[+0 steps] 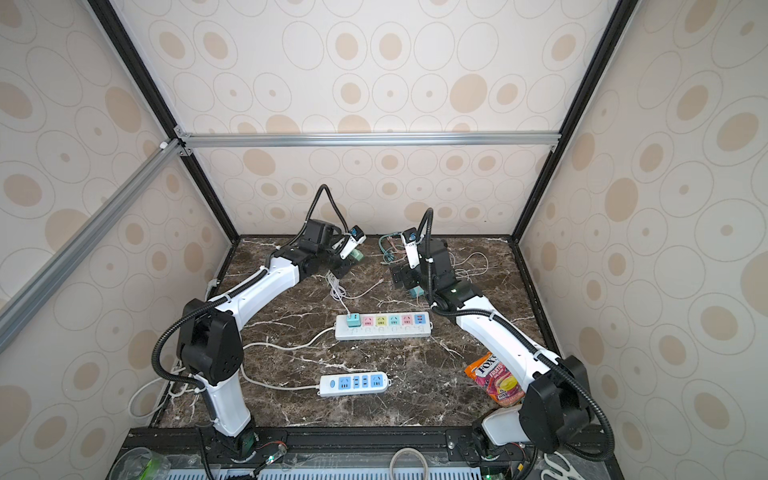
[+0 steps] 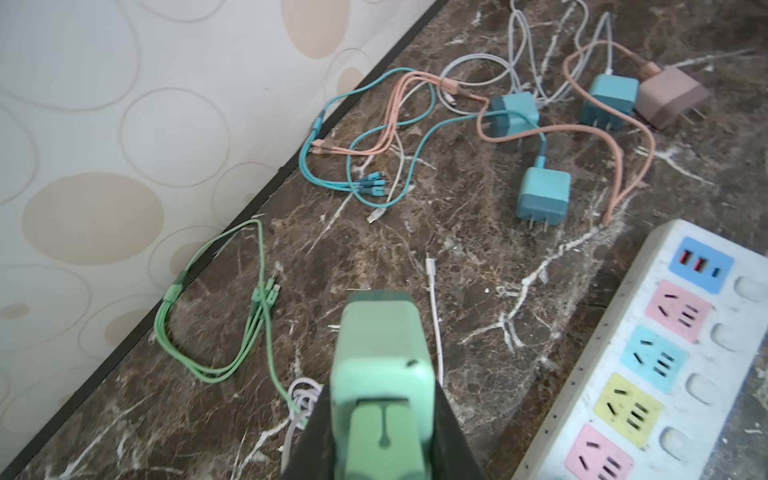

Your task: Insert the plug

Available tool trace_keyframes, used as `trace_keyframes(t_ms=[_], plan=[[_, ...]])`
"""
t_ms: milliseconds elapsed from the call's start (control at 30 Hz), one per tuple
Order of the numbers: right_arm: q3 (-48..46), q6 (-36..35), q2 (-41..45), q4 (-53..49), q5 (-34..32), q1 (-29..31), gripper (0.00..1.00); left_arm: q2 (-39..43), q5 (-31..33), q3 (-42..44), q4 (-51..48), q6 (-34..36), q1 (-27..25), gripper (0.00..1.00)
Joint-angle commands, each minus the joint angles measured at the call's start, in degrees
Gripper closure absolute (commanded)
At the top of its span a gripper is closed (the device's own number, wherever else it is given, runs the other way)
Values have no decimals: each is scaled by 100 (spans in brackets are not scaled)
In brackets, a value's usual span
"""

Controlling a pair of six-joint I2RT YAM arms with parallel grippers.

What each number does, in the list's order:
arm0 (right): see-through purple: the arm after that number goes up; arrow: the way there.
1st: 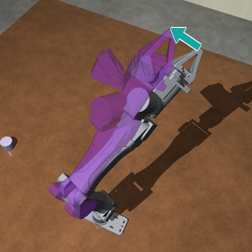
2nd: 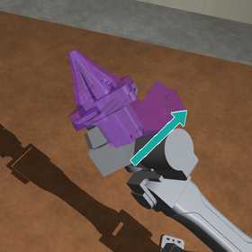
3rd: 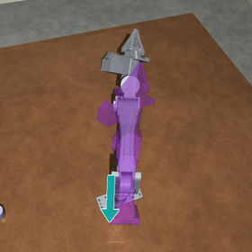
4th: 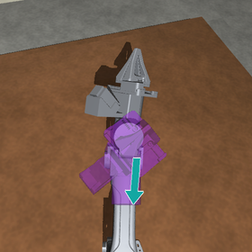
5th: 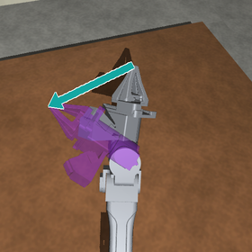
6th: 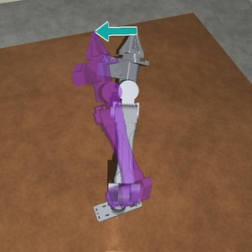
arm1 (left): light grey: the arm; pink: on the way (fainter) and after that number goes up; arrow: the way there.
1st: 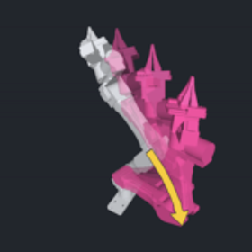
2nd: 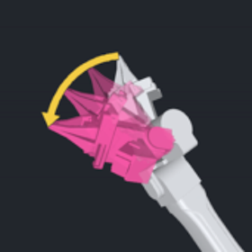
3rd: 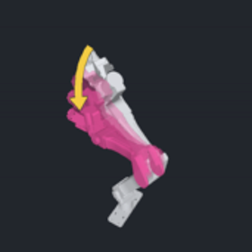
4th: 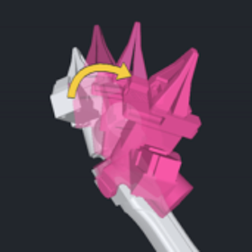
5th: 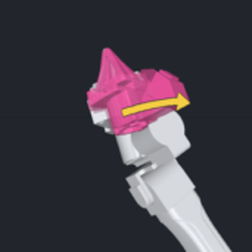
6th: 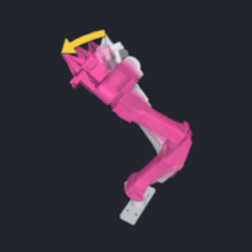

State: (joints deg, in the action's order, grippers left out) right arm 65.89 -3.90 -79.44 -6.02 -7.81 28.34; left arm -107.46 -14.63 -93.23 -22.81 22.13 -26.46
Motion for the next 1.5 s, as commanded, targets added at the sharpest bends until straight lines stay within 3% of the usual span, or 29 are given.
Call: trace_keyframes(t_ms=[0,133,300,500,733,967,1467], plan=[[-143,-176,152,128,-139,-38,0,-169,-501,-547,-750,829,-100,100],[-258,-231,252,134,-167,-56,0,-380,-799,-899,-1372,1198,-152,100],[-543,-153,477,152,26,-161,0,-225,-1122,-737,-1512,1520,-203,100],[-1275,-257,1012,335,917,-197,0,-108,-597,-365,-1703,2161,-432,100],[-1620,-169,1307,268,556,-205,0,-331,-411,-488,-2436,2666,-678,100],[-1641,-165,1300,273,491,-206,0,-286,-399,-29,-2611,3398,-830,100],[-1561,-166,1151,295,491,-206,0,-631,-492,-75,-3060,3505,-1001,100]])
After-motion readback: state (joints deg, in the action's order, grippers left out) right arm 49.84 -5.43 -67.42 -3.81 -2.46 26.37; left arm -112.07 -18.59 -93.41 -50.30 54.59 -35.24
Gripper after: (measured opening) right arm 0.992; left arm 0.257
